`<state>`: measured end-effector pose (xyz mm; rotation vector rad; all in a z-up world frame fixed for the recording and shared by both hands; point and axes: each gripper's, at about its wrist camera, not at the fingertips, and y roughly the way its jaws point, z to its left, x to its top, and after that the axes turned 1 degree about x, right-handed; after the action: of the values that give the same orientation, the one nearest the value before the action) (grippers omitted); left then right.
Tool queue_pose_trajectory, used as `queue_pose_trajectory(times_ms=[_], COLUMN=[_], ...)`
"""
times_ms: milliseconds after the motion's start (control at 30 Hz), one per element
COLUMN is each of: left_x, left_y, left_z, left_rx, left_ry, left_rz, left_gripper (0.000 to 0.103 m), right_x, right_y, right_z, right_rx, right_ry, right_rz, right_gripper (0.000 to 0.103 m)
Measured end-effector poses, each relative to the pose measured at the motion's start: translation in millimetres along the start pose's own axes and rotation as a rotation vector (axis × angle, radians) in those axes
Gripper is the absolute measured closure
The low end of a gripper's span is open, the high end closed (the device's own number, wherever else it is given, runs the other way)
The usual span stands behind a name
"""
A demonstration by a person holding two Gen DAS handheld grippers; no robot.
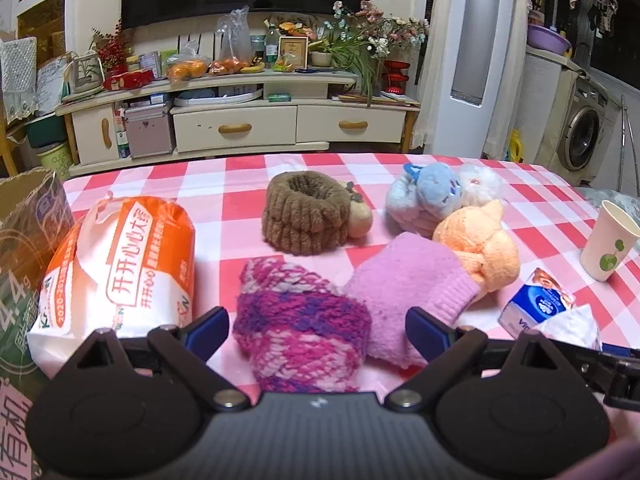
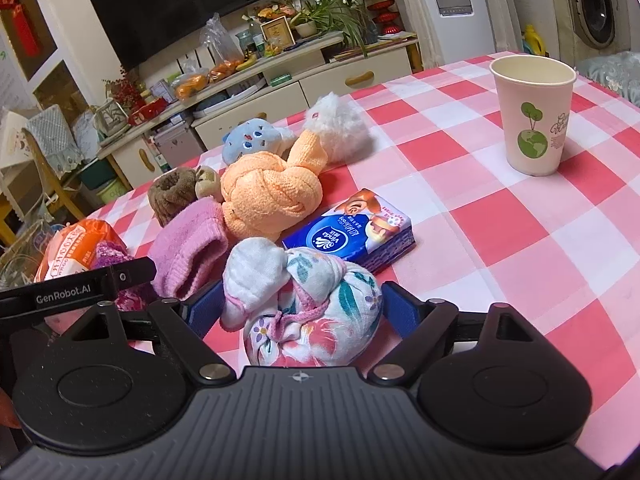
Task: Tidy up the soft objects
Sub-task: 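Reach the left tool to the purple knit hat while the right tool reaches the floral bundle, then grasp the purple knit hat with the left tool while the right tool grasps the floral cloth bundle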
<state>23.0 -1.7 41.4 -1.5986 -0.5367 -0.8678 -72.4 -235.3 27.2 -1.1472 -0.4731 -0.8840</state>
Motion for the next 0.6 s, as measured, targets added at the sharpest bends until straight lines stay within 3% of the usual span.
queue_pose_trajectory(times_ms=[100,267,600], left_x=[0.6,1.2,-1.7], left_y=[2.2,3.1,5.4], left_z=[2.9,9.4,13.4], left_rx=[0.007,0.014,-0.005], left_ry=[-0.009,-0.025,-0.040], left_rz=[0.010,0.024,0.063], left_gripper=[0.018,0.031,0.049], right_x=[0.8,2.1,3.1], right_y=[2.1,7.4,11.4], right_z=[-0.4,-2.2,2.4], right_rx=[-0.006,-0.010,-0.031], right_ry=[-0.003,-0.017,-0.042], right_rz=[0.001,0.012,0.008], right_gripper=[0.002,0.017,0.022])
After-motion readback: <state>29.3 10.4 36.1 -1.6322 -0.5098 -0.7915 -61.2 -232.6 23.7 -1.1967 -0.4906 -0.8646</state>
